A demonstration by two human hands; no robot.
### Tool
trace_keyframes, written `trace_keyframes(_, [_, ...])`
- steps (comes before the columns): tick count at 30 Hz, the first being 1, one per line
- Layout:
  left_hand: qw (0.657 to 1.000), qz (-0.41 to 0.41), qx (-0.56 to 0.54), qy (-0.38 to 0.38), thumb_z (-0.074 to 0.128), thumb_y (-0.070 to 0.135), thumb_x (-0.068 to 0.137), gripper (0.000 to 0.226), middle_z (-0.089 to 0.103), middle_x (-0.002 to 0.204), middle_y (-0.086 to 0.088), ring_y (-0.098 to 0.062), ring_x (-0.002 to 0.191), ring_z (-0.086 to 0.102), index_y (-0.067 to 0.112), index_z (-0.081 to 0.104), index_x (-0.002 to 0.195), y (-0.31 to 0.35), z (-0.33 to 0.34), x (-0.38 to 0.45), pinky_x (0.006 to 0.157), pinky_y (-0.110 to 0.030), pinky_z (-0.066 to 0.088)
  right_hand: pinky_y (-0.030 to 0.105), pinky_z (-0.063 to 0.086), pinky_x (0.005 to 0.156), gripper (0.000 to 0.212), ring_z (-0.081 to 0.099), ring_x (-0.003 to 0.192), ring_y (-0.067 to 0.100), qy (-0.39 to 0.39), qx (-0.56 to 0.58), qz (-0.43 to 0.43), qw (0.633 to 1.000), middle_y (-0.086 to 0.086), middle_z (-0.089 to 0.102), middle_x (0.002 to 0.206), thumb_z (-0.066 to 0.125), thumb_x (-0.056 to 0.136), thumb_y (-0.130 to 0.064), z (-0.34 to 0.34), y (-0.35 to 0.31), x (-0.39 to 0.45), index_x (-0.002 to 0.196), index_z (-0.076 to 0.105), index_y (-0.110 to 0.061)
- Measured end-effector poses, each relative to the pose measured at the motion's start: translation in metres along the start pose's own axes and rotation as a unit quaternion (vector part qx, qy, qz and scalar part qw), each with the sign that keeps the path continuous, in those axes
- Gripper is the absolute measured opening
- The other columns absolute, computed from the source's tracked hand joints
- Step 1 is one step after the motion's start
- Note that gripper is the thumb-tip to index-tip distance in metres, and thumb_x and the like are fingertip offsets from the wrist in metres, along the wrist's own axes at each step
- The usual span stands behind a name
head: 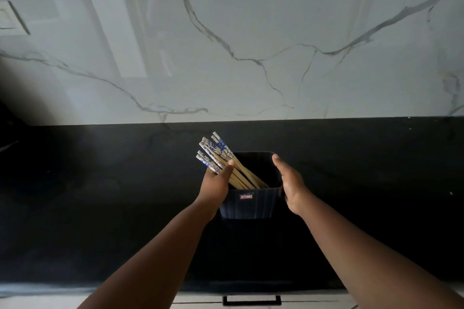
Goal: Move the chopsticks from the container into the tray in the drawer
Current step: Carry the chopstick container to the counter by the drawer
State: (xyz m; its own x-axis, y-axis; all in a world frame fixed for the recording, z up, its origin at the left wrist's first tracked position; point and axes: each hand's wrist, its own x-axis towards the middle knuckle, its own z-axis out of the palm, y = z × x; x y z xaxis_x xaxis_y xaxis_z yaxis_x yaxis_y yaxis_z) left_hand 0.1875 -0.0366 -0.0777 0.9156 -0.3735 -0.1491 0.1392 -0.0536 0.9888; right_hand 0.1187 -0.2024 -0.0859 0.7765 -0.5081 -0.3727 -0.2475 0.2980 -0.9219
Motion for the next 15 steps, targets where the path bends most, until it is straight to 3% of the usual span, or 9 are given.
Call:
trace_keyframes(6, [1.0, 0.0, -0.004, -0.011, 0.059, 0.039, 0.092, 0.039, 0.067, 0.115, 0.003, -0.012, 0.108, 0.061, 0.018, 0.058, 0.125, -0.001, -0.002, 0.013, 0.084, -0.024, 0.044, 0.045, 0.026, 0.115, 0.077, 0.036, 0.138, 0.024, 0.028, -0.024, 0.006, 0.999, 0.006, 0.041, 0.15, 0.057, 0.081, -0.065, 0.0, -0.003, 0.002, 0.143, 0.043, -0.02])
trace_keyframes(11, [0.997, 0.056, -0.026, -0.052, 0.055, 0.059, 0.085, 0.061, 0.058, 0.124, 0.013, -0.005, 0.118, 0.052, 0.027, 0.046, 0.136, -0.003, -0.011, 0.006, 0.097, -0.027, 0.035, 0.05, 0.034, 0.111, 0.079, 0.047, 0.13, 0.027, 0.061, -0.027, 0.009, 0.998, 0.008, 0.052, 0.141, 0.051, 0.079, -0.072, -0.01, 0.003, -0.011, 0.137, 0.05, -0.017])
trace_keyframes(13, [0.992, 0.09, 0.028, -0.084, 0.049, 0.072, 0.08, 0.076, 0.051, 0.135, 0.014, -0.009, 0.13, 0.043, 0.034, 0.034, 0.144, -0.011, -0.023, -0.003, 0.102, -0.027, 0.031, 0.05, 0.04, 0.107, 0.068, 0.053, 0.123, 0.029, 0.105, -0.042, -0.013, 0.993, 0.012, 0.057, 0.134, 0.05, 0.086, -0.065, -0.015, 0.011, -0.024, 0.13, 0.056, -0.014])
trace_keyframes(15, [0.969, 0.125, 0.184, -0.108, 0.035, 0.078, 0.081, 0.084, 0.03, 0.155, 0.008, -0.015, 0.145, 0.02, 0.036, 0.013, 0.151, -0.025, -0.038, -0.013, 0.116, -0.036, 0.017, 0.053, 0.042, 0.103, 0.057, 0.056, 0.118, 0.034, 0.14, -0.083, -0.05, 0.985, 0.019, 0.06, 0.127, 0.048, 0.092, -0.056, -0.023, 0.022, -0.037, 0.117, 0.059, -0.006])
